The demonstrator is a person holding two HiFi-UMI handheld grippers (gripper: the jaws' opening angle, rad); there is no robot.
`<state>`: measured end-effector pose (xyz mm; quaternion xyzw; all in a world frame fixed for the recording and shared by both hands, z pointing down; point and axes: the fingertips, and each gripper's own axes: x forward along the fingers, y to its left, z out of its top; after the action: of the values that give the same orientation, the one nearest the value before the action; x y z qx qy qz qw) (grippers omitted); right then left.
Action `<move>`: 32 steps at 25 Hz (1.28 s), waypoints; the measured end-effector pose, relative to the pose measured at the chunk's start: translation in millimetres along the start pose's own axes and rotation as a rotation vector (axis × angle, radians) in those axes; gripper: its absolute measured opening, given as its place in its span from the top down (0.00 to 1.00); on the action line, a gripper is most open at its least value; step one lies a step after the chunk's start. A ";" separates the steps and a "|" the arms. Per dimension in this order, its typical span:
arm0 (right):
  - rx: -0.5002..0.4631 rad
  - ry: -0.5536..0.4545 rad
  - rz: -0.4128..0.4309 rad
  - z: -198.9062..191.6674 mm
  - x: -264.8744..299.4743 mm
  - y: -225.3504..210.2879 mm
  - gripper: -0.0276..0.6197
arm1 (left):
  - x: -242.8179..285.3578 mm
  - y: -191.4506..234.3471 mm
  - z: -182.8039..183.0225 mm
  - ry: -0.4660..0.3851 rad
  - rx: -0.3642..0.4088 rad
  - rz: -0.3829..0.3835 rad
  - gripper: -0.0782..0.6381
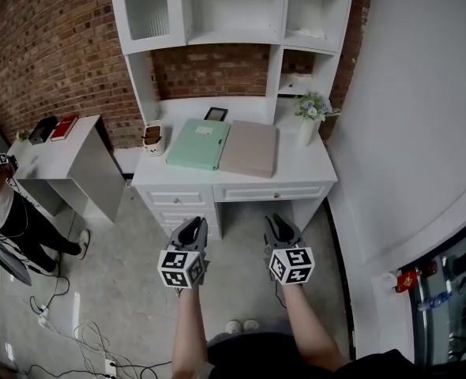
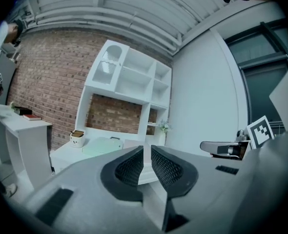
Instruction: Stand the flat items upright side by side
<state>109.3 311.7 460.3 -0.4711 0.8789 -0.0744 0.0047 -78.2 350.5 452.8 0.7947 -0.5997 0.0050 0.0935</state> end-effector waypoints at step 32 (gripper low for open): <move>0.120 -0.141 -0.099 34.5 41.7 -63.3 0.53 | 57.0 45.8 38.3 -0.062 0.036 -0.026 0.54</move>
<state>141.2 238.3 437.3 -0.5169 0.8461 -0.0935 0.0910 -109.9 278.3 428.6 0.8038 -0.5918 -0.0101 0.0604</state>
